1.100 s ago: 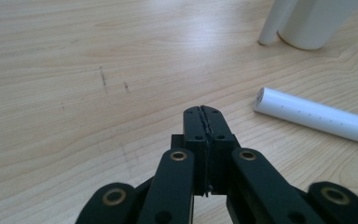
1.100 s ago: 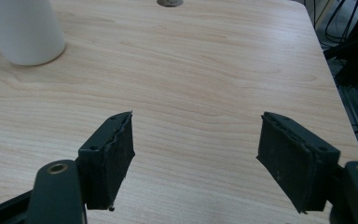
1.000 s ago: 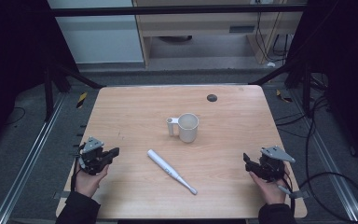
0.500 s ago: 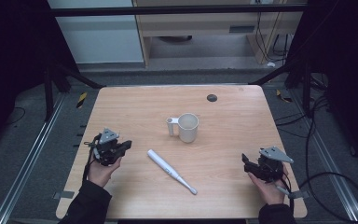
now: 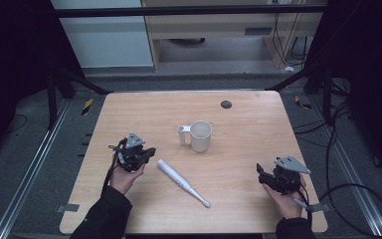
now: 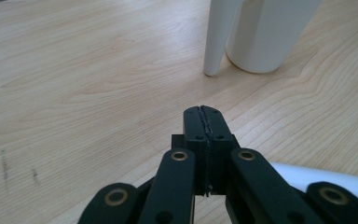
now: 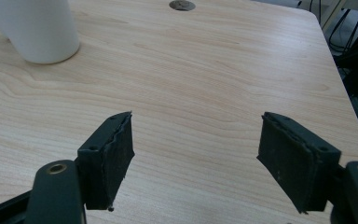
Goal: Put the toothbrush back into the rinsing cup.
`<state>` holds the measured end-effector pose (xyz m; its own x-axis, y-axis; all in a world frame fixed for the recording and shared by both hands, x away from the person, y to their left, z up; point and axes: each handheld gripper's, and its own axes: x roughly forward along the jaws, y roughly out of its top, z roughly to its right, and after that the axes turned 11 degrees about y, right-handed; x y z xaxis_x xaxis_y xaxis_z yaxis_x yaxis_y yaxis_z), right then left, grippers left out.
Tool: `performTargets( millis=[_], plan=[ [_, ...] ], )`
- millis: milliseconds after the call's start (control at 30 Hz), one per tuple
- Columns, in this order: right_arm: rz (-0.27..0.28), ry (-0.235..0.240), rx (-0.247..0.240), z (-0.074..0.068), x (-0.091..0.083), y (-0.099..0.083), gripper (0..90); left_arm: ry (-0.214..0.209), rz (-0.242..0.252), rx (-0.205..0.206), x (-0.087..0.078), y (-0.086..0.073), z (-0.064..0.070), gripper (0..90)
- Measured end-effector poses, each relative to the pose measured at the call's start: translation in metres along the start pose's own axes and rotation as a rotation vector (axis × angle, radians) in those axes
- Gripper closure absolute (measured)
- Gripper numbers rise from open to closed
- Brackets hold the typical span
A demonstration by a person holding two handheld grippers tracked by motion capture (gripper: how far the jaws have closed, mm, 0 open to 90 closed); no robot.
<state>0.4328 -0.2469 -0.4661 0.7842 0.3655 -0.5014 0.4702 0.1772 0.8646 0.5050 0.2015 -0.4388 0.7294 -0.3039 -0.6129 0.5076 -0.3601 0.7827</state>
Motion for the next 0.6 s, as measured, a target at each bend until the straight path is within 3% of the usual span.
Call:
performTargets(
  millis=[600],
  plan=[
    [-0.038, 0.001, -0.011, -0.001, 0.006, -0.003, 26.8, -0.055, -0.096, 0.085, 0.032, -0.005, 0.025, 89.8]
  ],
)
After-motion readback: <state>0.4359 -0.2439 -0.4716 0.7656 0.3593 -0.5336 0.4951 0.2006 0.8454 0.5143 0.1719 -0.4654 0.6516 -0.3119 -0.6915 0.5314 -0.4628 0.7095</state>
